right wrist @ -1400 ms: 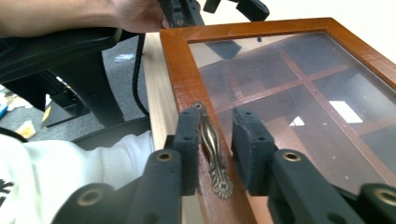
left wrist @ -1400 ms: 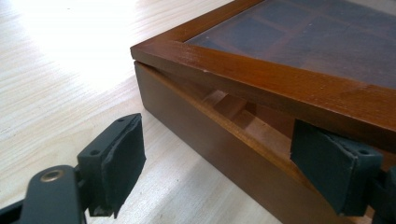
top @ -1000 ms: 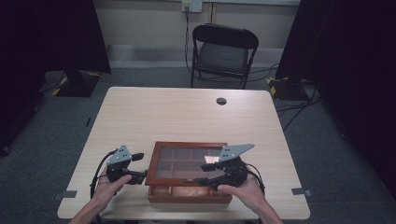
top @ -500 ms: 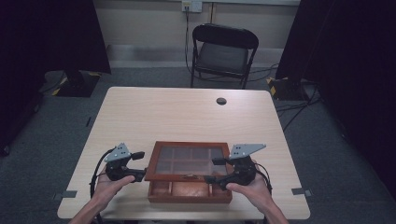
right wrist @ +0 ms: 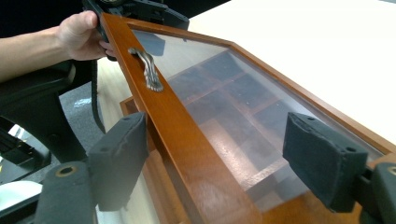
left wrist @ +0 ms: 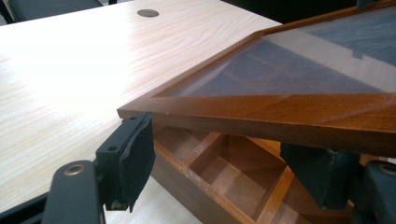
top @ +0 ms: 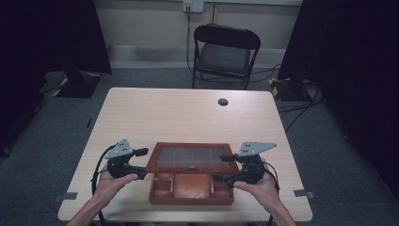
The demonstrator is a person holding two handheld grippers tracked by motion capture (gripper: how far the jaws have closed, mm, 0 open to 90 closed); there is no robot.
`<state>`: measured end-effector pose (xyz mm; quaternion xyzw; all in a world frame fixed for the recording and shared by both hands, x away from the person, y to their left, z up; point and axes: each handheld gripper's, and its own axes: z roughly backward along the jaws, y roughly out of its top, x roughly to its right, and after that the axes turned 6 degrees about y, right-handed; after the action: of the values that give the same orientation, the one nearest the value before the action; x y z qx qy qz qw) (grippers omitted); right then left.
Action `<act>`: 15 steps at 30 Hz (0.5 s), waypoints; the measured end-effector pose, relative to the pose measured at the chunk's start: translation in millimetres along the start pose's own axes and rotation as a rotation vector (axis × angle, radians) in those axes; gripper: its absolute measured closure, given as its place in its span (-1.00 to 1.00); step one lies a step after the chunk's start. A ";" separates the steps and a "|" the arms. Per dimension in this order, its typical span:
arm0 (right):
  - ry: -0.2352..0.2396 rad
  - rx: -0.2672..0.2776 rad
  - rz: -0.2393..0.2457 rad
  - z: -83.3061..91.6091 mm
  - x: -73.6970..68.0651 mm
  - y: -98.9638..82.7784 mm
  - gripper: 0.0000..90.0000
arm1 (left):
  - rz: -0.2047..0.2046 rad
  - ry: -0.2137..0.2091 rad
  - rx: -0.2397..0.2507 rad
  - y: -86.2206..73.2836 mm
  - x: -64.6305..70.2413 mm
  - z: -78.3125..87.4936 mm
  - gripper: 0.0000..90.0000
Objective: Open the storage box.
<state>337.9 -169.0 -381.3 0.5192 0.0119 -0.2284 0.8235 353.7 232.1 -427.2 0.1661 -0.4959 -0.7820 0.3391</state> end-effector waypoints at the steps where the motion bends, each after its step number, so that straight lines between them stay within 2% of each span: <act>1: -0.006 0.001 0.003 1.7 0.7 0.8 -0.52 | 0.015 0.000 0.005 2.5 -1.5 0.0 -0.41; 4: -0.010 0.007 0.009 3.4 1.6 1.6 -0.52 | 0.026 -0.003 0.014 5.4 -2.2 -0.3 -0.39; 5: -0.025 0.011 0.012 5.6 1.9 2.9 -0.53 | 0.039 -0.009 0.019 6.8 -2.4 -1.9 -0.39; 8: -0.038 0.012 0.013 7.5 4.1 3.8 -0.53 | 0.045 -0.015 0.012 8.6 -2.4 -3.5 -0.36; 12: -0.061 0.015 0.010 9.7 9.6 4.3 -0.53 | 0.028 -0.009 0.014 14.1 -2.7 -3.0 -0.29; 14: -0.065 0.021 0.008 10.3 10.8 4.7 -0.53 | 0.032 -0.012 0.020 15.2 -2.7 -3.1 -0.28; 15: -0.080 0.026 0.010 11.8 13.2 5.5 -0.53 | 0.025 -0.027 0.035 17.0 -3.3 -3.2 -0.28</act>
<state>349.3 -182.0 -374.5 0.5205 -0.0266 -0.2451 0.8175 364.2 227.5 -413.7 0.1551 -0.5160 -0.7711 0.3392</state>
